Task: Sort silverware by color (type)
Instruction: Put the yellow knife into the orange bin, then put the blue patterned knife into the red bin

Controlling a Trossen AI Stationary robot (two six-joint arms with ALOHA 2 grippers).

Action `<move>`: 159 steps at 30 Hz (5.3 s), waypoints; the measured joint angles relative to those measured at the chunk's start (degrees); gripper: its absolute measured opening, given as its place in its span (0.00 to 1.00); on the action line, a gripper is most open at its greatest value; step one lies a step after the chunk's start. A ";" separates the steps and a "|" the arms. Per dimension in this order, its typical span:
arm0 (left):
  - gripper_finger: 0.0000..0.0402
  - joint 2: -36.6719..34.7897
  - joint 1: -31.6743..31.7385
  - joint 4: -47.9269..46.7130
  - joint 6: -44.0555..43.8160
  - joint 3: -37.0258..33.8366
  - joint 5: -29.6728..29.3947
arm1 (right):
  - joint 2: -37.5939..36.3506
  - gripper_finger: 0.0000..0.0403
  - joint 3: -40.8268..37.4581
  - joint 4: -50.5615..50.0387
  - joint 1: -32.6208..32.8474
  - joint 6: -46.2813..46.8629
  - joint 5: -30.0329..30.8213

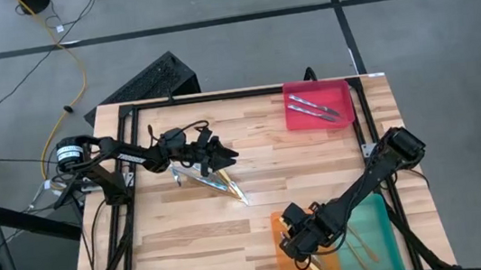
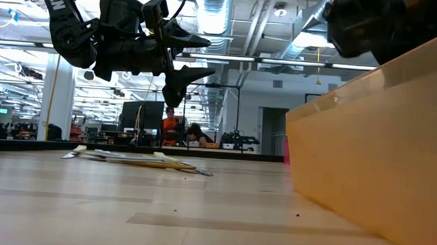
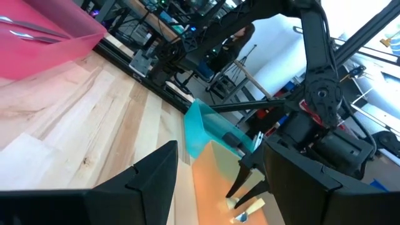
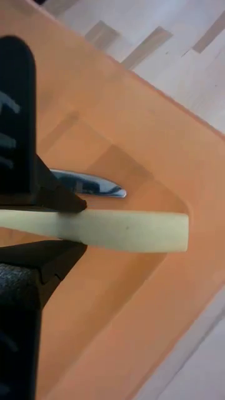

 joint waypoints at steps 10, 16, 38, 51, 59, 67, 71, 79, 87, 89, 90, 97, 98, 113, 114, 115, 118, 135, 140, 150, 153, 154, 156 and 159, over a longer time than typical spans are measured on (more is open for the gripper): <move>0.54 0.00 -0.01 -0.01 0.04 0.02 -0.02 | 0.26 0.19 -0.09 0.08 -0.06 -0.18 -0.75; 0.54 0.00 0.01 -0.03 0.04 0.00 -0.02 | 0.26 0.33 -0.09 0.17 -0.24 -0.16 -0.95; 0.54 0.02 1.31 -0.02 -7.62 4.22 14.32 | -1.93 0.39 2.11 0.32 -3.43 -11.12 -7.44; 0.54 -5.76 1.00 -15.33 -6.26 15.61 25.85 | -17.72 0.39 4.08 -2.29 -5.30 -22.49 -4.13; 0.54 -19.98 1.02 -57.43 16.11 27.45 11.76 | -29.16 0.39 4.08 -10.86 -2.48 -22.68 7.07; 0.54 -30.27 -4.43 -93.18 30.05 33.84 -17.08 | -32.02 0.39 4.08 -15.90 -1.22 -22.73 13.68; 0.54 -34.84 -9.85 -95.96 30.45 28.89 -26.01 | -31.23 0.39 3.70 -18.29 -0.91 -22.76 14.55; 0.54 -44.76 -15.16 -87.70 25.42 10.54 -37.50 | -30.75 0.39 0.74 -17.60 -1.49 -23.66 15.05; 0.54 -43.03 -10.25 -83.64 30.45 2.35 -39.99 | -30.73 0.39 0.72 -16.00 -4.45 -28.48 14.92; 0.54 -41.11 -8.29 -84.02 32.81 2.29 -38.20 | -30.76 0.39 0.72 -15.09 -5.22 -30.05 14.81; 0.54 -39.85 -7.24 -83.19 34.08 2.31 -37.17 | -30.73 0.39 0.72 -14.56 -5.59 -30.88 14.77; 0.54 -29.57 -1.78 -83.92 40.45 2.75 -35.82 | -30.73 0.39 0.74 -13.18 -7.33 -34.54 14.52; 0.54 -28.09 -1.38 -83.72 41.75 2.77 -35.82 | -30.73 0.39 0.74 -13.21 -7.41 -34.56 14.52; 0.54 -14.44 0.78 -78.39 57.73 2.86 -31.81 | -30.73 0.39 0.74 -13.44 -8.02 -36.01 14.37; 0.54 -13.95 0.78 -78.36 58.07 2.86 -30.90 | -30.73 0.39 0.74 -13.56 -8.02 -36.01 14.37; 0.54 -13.60 0.78 -78.28 58.33 2.86 -30.14 | -30.73 0.39 0.74 -13.58 -8.02 -36.01 14.37; 0.54 -12.11 0.78 -77.87 59.78 2.86 -29.98 | -30.73 0.39 0.74 -13.56 -8.02 -36.01 14.35; 0.13 -6.59 1.22 -76.69 60.09 3.21 -27.65 | -30.73 0.39 0.74 -13.48 -8.00 -35.39 14.33; 0.02 -6.56 1.24 -76.69 59.45 3.16 -28.23 | -30.73 0.39 0.76 -13.42 -8.00 -35.33 14.33; 0.02 -7.22 -0.37 -74.88 55.75 2.73 -29.15 | -30.73 0.39 0.78 -13.37 -8.00 -34.35 14.34; 0.02 -8.85 -0.92 -73.69 53.95 2.58 -29.47 | -30.73 0.39 0.81 -13.16 -7.87 -34.02 14.41; 0.02 -9.47 -1.00 -73.42 53.30 2.51 -29.24 | -30.73 0.39 0.81 -13.09 -7.87 -33.90 14.51; 0.02 -10.98 -1.14 -73.50 52.21 2.38 -28.41 | -30.73 0.39 0.81 -12.92 -7.87 -33.89 14.79; 0.02 -13.58 -1.12 -72.38 51.17 2.53 -28.53 | -30.73 0.39 0.81 -12.34 -7.87 -33.89 15.49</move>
